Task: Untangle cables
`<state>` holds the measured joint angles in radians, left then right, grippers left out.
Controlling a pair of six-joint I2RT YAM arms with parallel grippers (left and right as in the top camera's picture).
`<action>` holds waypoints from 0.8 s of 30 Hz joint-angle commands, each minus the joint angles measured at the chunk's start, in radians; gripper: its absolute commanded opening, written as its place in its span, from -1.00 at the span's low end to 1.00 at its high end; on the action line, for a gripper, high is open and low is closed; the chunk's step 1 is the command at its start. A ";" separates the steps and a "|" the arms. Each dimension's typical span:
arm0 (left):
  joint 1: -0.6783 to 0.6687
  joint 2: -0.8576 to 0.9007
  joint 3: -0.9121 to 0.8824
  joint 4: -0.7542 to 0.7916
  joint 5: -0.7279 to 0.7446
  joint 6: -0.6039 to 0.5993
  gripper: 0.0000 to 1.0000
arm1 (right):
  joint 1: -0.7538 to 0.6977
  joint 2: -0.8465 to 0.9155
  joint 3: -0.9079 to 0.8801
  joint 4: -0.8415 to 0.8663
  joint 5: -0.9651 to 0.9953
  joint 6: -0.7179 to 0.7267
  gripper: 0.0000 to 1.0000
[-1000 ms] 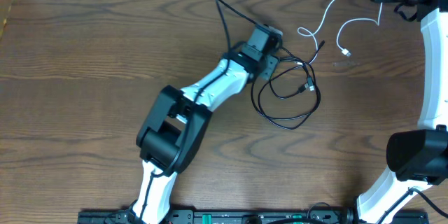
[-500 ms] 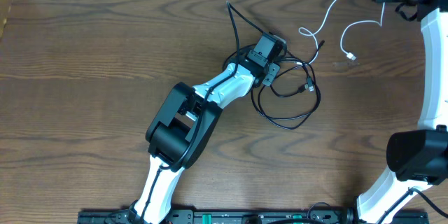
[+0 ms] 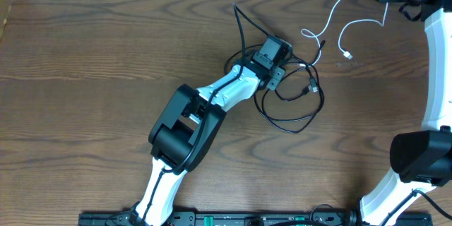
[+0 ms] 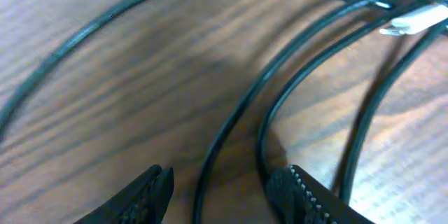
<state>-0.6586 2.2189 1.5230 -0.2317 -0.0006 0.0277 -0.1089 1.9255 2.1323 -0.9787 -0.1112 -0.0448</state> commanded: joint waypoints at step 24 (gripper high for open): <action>0.017 -0.246 0.001 -0.380 -0.192 0.008 -0.85 | -0.017 0.018 0.008 0.009 0.049 -0.011 -0.98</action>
<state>-0.6540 2.1033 1.5200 -0.5766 -0.1516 0.0479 -0.1093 1.9255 2.1323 -0.9718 -0.1078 -0.0479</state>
